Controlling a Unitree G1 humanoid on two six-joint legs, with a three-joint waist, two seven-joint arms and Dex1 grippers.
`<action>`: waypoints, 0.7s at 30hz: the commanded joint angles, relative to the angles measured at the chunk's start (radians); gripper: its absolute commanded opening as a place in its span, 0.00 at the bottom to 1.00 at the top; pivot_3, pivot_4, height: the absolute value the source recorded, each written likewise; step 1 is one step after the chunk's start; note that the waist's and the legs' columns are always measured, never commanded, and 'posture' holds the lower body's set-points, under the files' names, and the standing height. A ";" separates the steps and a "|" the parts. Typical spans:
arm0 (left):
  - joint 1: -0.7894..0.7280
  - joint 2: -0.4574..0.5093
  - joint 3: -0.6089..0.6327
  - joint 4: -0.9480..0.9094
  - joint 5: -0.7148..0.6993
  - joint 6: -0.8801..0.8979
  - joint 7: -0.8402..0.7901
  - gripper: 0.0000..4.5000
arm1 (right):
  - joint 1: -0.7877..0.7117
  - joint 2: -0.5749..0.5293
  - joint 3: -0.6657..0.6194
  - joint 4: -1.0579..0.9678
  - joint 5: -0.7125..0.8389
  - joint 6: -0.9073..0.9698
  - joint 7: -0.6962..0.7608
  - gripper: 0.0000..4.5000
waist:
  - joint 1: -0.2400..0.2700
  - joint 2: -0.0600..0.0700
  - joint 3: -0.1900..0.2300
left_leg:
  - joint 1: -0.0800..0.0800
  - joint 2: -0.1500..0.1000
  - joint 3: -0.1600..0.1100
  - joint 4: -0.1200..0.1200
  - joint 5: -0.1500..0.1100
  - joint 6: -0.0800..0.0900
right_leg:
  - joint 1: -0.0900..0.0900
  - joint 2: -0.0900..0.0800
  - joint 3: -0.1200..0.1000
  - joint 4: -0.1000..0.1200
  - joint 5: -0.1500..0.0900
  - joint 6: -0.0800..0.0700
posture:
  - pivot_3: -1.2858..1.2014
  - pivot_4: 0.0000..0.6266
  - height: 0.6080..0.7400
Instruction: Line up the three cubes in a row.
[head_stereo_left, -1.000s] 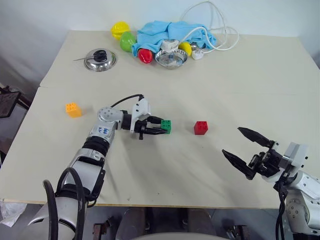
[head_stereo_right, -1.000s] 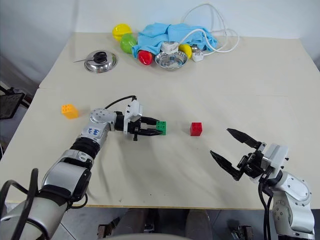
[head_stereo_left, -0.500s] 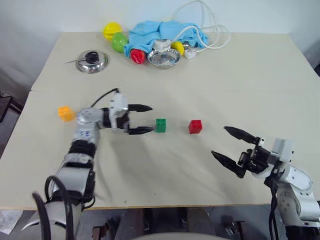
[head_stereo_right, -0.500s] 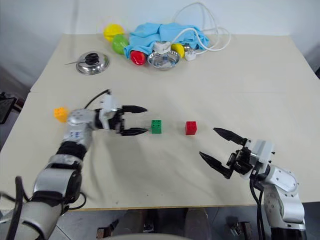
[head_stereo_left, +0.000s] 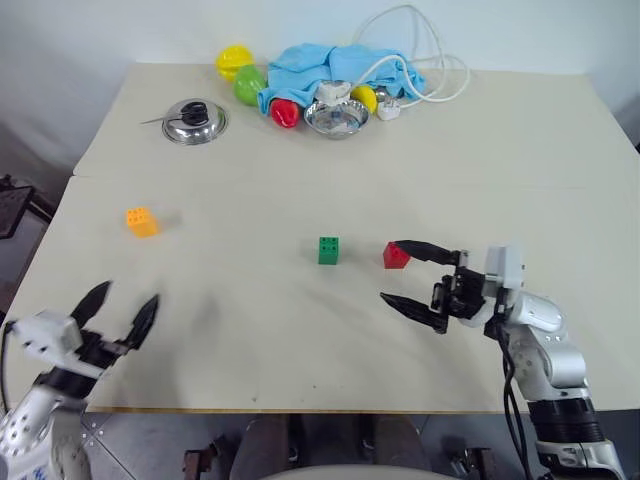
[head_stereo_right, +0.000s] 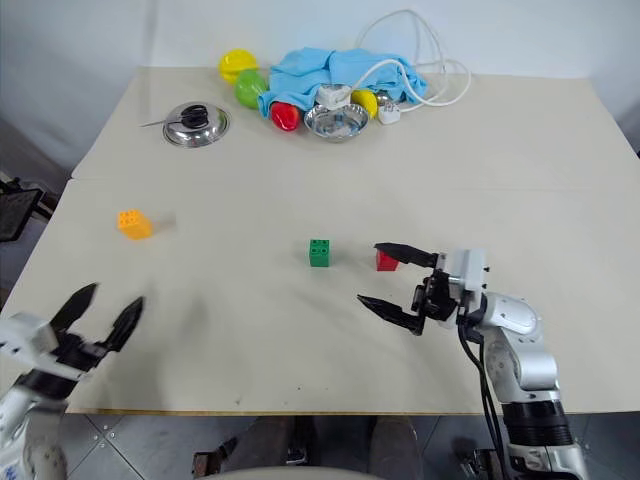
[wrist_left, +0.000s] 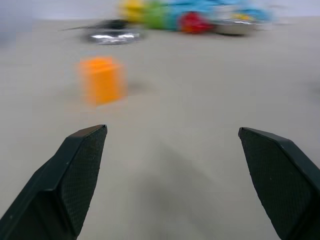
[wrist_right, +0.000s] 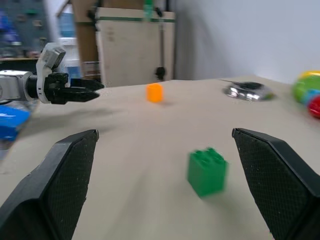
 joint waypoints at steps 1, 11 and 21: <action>0.065 -0.042 0.065 -0.036 -0.027 -0.024 0.104 1.00 | -0.016 0.007 -0.006 -0.003 0.006 -0.016 0.020 1.00 | 0.000 -0.001 -0.001 | 0.000 0.000 0.000 0.000 0.000 0.000 | 0.000 0.000 0.000 -0.001 0.000 0.000 | 0.52 0.24 1.00; -0.070 -0.024 -0.070 -0.183 0.000 0.247 0.415 1.00 | -0.022 -0.009 -0.013 0.002 0.021 0.024 0.070 1.00 | 0.010 -0.002 -0.001 | -0.001 0.001 0.002 -0.001 -0.001 -0.001 | -0.001 0.001 0.000 0.000 0.000 -0.001 | 0.52 0.24 1.00; -0.467 0.086 -0.206 -0.032 0.107 0.507 0.635 1.00 | -0.010 -0.007 -0.005 -0.030 0.008 0.046 0.065 1.00 | 0.009 -0.002 -0.002 | 0.000 0.000 0.003 -0.001 -0.001 -0.001 | -0.002 0.003 0.000 0.002 0.000 -0.001 | 0.52 0.24 1.00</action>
